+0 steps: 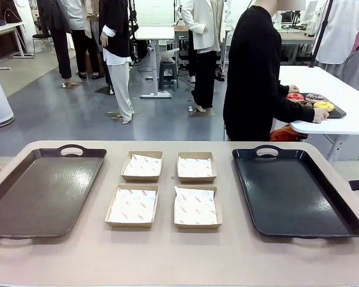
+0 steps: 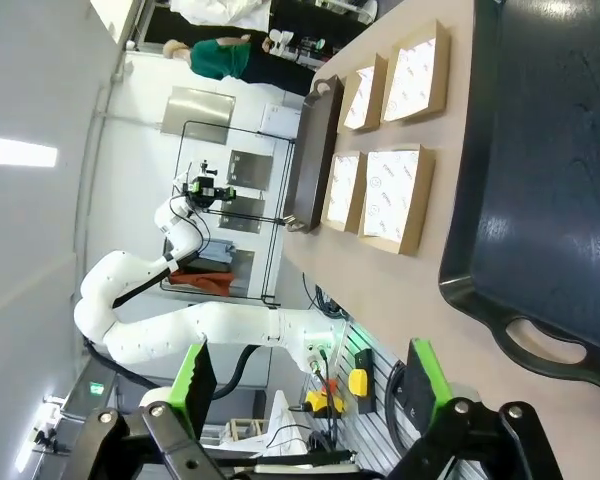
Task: Individually package the donuts and arrange them on the tray.
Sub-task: Pick up one Paper togo box.
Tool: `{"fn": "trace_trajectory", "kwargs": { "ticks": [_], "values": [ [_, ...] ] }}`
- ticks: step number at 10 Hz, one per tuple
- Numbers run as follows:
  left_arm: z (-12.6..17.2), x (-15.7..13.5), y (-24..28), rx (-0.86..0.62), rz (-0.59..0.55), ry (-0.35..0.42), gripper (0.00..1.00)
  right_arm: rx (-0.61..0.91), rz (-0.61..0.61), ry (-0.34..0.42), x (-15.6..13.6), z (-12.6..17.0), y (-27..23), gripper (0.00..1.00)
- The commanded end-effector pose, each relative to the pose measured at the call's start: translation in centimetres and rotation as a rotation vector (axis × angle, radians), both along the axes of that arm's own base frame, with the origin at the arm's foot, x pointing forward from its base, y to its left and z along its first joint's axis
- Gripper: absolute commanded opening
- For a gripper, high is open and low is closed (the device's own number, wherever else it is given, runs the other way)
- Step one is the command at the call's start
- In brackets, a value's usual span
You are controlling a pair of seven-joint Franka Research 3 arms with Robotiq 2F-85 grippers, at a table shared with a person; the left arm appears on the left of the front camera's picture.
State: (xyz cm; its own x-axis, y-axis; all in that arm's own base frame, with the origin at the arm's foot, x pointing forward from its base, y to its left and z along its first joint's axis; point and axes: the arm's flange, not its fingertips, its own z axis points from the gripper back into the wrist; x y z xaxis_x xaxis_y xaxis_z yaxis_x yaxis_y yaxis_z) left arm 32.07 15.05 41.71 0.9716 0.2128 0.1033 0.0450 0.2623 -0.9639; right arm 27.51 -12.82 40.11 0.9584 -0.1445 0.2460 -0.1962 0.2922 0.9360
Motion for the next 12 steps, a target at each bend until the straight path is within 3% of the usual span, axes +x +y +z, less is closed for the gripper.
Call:
{"fn": "trace_trajectory", "kwargs": {
  "ticks": [1,12],
  "values": [
    [0.13,0.2,-0.46,-0.017,-0.008,-0.005,1.0,0.001,0.001,0.006,0.11,-0.25,0.01,1.0],
    [0.13,0.2,-0.46,-0.017,-0.008,-0.005,1.0,0.001,0.001,0.006,0.11,-0.25,0.01,1.0]
  ]
}}
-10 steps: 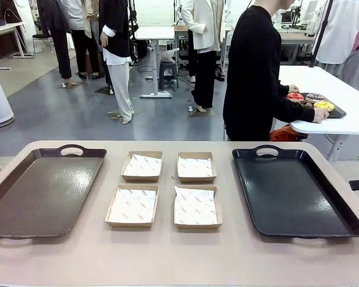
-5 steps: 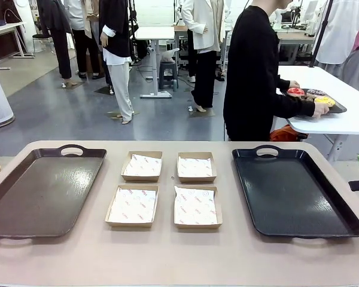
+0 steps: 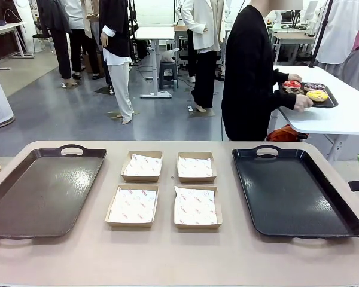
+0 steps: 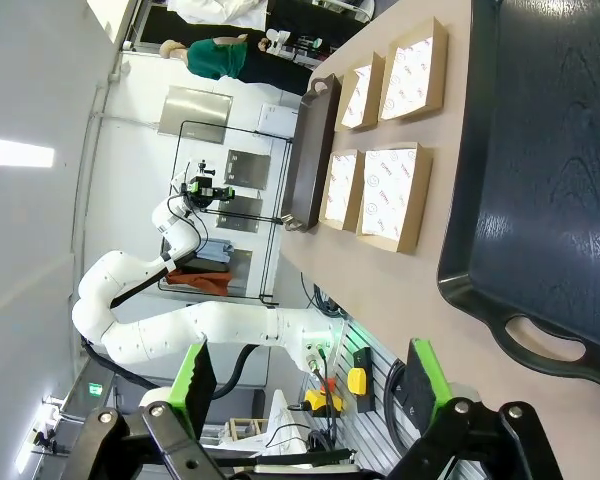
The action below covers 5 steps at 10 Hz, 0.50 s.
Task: Individually package the donuts and arrange them on the tray.
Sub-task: Pick up one Paper togo box.
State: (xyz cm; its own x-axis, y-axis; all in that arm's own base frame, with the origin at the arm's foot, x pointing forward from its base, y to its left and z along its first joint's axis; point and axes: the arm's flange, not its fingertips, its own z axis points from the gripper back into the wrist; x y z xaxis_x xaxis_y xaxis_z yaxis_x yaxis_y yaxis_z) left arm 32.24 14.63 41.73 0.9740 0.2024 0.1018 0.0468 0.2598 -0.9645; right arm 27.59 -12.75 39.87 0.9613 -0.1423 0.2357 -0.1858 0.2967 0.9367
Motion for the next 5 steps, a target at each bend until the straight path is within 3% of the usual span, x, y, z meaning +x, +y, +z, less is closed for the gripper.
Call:
{"fn": "trace_trajectory", "kwargs": {
  "ticks": [1,5],
  "values": [
    [0.11,0.03,-0.04,-0.015,0.003,-0.006,1.0,0.007,0.0,-0.006,0.03,-0.01,-0.05,1.0],
    [0.11,0.03,-0.04,-0.015,0.003,-0.006,1.0,0.007,0.0,-0.006,0.03,-0.01,-0.05,1.0]
  ]
}}
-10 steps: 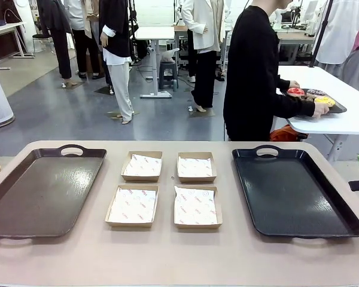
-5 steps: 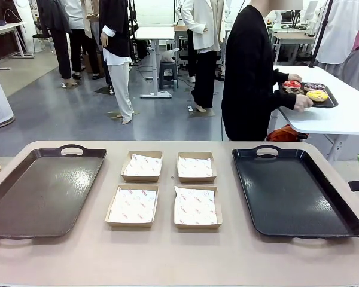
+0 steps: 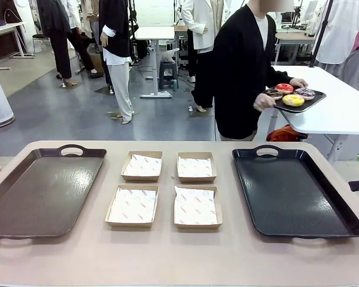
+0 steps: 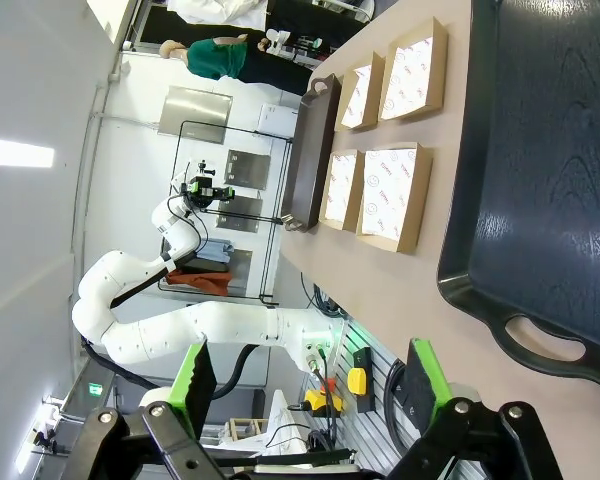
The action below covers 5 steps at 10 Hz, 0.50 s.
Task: Individually package the donuts and arrange them on the tray.
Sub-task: Pick up one Paper togo box.
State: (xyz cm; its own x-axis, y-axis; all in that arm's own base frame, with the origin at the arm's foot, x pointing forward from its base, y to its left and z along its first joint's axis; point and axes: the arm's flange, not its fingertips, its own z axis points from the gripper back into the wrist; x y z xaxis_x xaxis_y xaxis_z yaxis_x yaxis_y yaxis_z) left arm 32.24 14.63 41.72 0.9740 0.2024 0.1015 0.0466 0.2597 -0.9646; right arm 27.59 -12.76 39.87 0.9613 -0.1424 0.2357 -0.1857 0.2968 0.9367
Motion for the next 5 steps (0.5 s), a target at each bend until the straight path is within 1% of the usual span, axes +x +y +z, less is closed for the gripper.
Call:
{"fn": "trace_trajectory", "kwargs": {
  "ticks": [1,5],
  "values": [
    [0.12,0.02,-0.04,-0.015,0.003,-0.006,1.0,0.007,0.0,-0.006,0.03,-0.01,-0.05,1.0],
    [0.12,0.02,-0.04,-0.015,0.003,-0.006,1.0,0.007,0.0,-0.006,0.03,-0.01,-0.05,1.0]
  ]
}}
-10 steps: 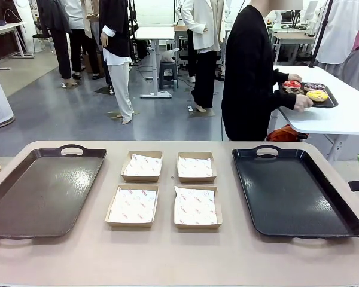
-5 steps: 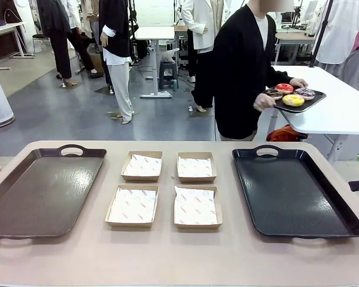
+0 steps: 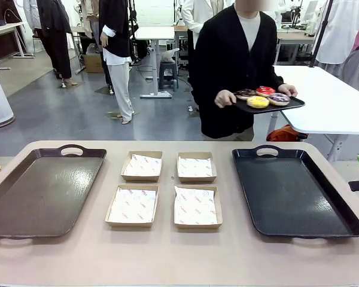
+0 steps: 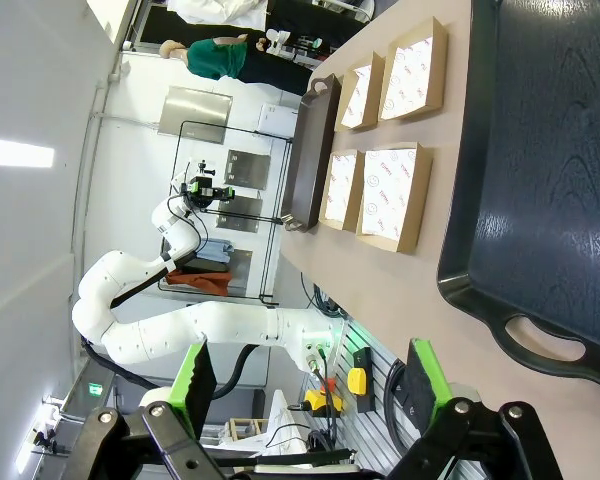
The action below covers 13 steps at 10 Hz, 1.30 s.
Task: Individually package the donuts and arrange them on the tray.
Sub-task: Pick up one Paper togo box.
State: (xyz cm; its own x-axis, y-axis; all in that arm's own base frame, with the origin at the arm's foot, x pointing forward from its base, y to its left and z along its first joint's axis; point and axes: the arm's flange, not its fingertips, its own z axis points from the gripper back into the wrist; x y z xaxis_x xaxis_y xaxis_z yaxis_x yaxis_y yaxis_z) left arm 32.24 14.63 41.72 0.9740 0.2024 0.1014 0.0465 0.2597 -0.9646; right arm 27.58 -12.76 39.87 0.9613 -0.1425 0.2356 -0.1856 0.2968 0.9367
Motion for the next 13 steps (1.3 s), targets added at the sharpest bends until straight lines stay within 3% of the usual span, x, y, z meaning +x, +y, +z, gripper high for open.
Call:
{"fn": "trace_trajectory", "kwargs": {
  "ticks": [1,13],
  "values": [
    [0.12,0.02,-0.04,-0.015,0.003,-0.006,1.0,0.007,0.0,-0.006,0.03,-0.01,-0.04,1.0],
    [0.12,0.02,-0.04,-0.015,0.003,-0.006,1.0,0.007,0.0,-0.006,0.03,-0.01,-0.04,1.0]
  ]
}}
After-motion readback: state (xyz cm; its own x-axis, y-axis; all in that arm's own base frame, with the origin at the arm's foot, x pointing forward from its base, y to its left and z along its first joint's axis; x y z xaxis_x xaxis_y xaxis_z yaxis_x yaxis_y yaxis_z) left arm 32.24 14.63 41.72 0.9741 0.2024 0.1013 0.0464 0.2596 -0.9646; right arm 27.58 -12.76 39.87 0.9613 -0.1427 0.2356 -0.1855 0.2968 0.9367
